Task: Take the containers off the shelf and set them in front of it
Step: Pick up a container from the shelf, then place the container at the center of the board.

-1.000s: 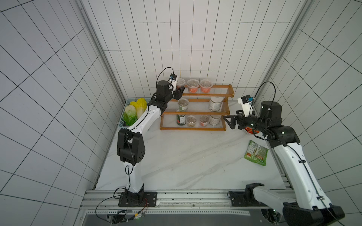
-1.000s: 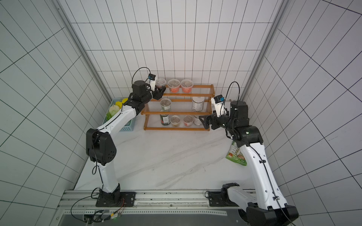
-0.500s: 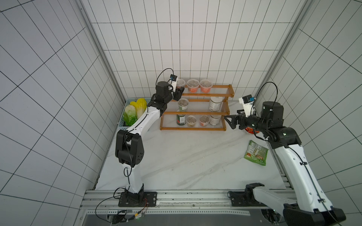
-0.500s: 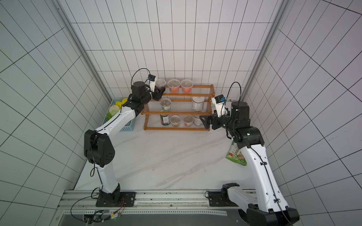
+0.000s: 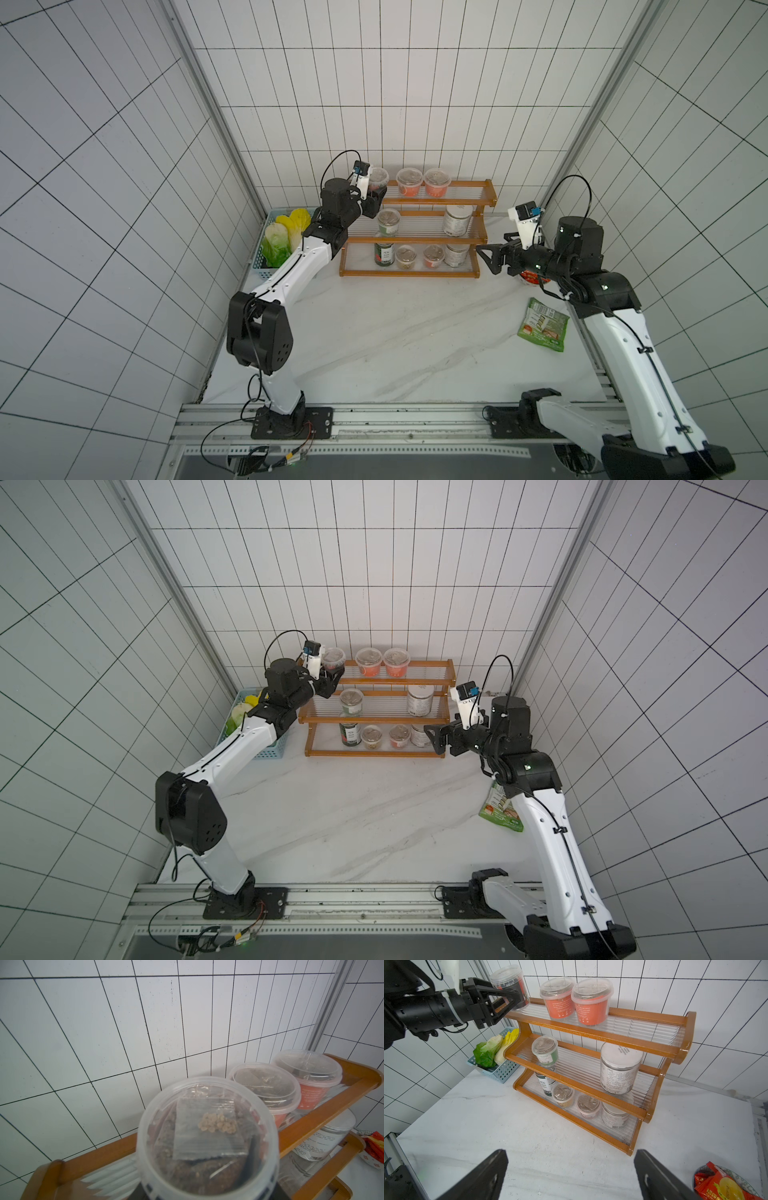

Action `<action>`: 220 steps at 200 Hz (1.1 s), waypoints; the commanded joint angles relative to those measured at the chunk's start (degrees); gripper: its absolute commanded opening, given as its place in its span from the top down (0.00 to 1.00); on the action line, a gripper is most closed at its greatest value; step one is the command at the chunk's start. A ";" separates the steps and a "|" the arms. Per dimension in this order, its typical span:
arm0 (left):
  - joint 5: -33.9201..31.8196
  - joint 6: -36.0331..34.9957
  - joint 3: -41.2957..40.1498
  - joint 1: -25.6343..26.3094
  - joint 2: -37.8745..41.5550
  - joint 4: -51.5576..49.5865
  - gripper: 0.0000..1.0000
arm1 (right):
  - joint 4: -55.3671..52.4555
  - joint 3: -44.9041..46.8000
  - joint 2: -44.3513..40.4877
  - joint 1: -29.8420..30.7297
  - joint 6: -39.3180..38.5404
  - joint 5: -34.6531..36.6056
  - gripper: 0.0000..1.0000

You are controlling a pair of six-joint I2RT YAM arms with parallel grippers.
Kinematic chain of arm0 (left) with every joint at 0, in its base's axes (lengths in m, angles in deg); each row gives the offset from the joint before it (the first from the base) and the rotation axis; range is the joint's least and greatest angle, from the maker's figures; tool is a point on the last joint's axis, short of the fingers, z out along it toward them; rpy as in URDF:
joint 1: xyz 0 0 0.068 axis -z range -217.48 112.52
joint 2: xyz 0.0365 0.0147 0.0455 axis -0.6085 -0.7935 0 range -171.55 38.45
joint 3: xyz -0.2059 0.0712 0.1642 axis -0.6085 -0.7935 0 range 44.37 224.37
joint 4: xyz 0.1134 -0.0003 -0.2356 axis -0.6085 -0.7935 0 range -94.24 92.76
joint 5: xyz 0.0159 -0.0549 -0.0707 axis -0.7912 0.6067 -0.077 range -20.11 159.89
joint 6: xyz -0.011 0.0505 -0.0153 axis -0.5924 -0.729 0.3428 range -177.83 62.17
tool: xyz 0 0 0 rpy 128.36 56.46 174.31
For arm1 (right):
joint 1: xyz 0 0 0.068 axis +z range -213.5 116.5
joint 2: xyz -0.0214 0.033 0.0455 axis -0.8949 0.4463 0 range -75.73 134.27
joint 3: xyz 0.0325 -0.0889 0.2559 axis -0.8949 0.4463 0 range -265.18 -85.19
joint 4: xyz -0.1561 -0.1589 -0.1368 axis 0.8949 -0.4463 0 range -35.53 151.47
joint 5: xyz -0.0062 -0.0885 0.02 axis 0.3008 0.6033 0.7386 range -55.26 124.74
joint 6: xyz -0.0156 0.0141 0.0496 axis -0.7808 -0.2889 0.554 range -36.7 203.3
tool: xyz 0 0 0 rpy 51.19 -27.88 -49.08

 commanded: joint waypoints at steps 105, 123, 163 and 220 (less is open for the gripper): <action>-21.61 11.18 -47.81 11.67 33.90 3.29 0.50 | 6.08 7.29 -3.65 0.55 2.15 -4.44 0.01; -23.23 12.63 -52.89 11.67 33.48 6.98 0.50 | 6.59 8.26 -3.79 0.70 2.41 -4.29 0.01; -25.51 17.28 -58.04 11.85 28.53 11.61 0.51 | 7.03 9.21 -4.02 1.77 1.72 -3.67 0.01; -28.67 19.86 -63.53 11.85 20.02 21.69 0.51 | 7.86 10.15 -3.20 2.36 1.55 -3.22 0.01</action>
